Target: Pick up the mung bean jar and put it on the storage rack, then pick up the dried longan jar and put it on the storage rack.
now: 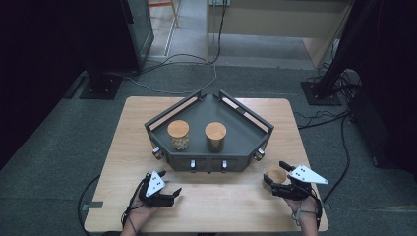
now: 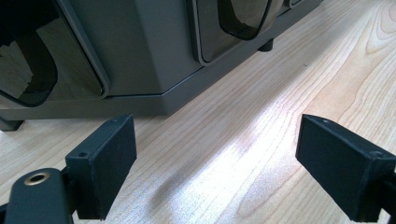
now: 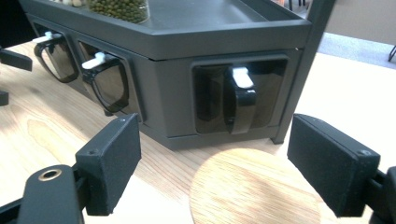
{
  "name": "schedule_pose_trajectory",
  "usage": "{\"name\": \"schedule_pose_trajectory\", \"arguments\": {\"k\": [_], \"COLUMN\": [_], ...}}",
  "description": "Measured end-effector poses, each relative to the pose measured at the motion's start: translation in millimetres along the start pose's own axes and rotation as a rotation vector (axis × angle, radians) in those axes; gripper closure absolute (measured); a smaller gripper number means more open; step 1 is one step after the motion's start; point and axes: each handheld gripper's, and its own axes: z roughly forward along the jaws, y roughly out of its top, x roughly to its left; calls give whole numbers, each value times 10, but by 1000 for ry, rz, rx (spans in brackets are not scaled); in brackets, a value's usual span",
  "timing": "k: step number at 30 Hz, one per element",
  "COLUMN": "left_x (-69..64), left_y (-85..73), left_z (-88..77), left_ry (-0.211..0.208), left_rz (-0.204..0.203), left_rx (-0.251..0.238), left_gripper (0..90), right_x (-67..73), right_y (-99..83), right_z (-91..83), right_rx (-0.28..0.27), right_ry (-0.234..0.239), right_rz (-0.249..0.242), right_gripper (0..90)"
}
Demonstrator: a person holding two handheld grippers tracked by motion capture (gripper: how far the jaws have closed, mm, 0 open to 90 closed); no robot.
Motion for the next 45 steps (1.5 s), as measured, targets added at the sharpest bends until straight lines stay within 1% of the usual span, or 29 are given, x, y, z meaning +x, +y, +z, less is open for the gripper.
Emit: {"name": "schedule_pose_trajectory", "arguments": {"k": [6,10,15,23,30,33,38,45], "left_x": [-2,-1,0,2,-3,0,1,0], "left_y": [0,0,0,-3,2,1,0,2], "left_z": [1,1,1,-2,2,1,1,2], "left_ry": [1,0,-1,0,1,0,-1,-1], "left_rz": [0,0,0,-3,0,0,-1,0], "left_rx": [0,0,0,-1,1,0,0,1], "left_gripper": [123,123,123,123,123,123,123,123], "right_x": [-53,-59,-69,-67,-93,-107,-91,-98], "right_y": [-42,-48,-63,-67,-79,-87,-78,-78], "right_z": [-12,-2,12,43,64,63,83,107], "right_rx": [1,13,18,36,55,55,69,86], "right_ry": [-5,-11,-17,-32,-36,-31,-40,-34], "right_rz": [16,5,11,15,31,40,35,38], "right_gripper": [171,165,165,136,126,124,123,121]}}
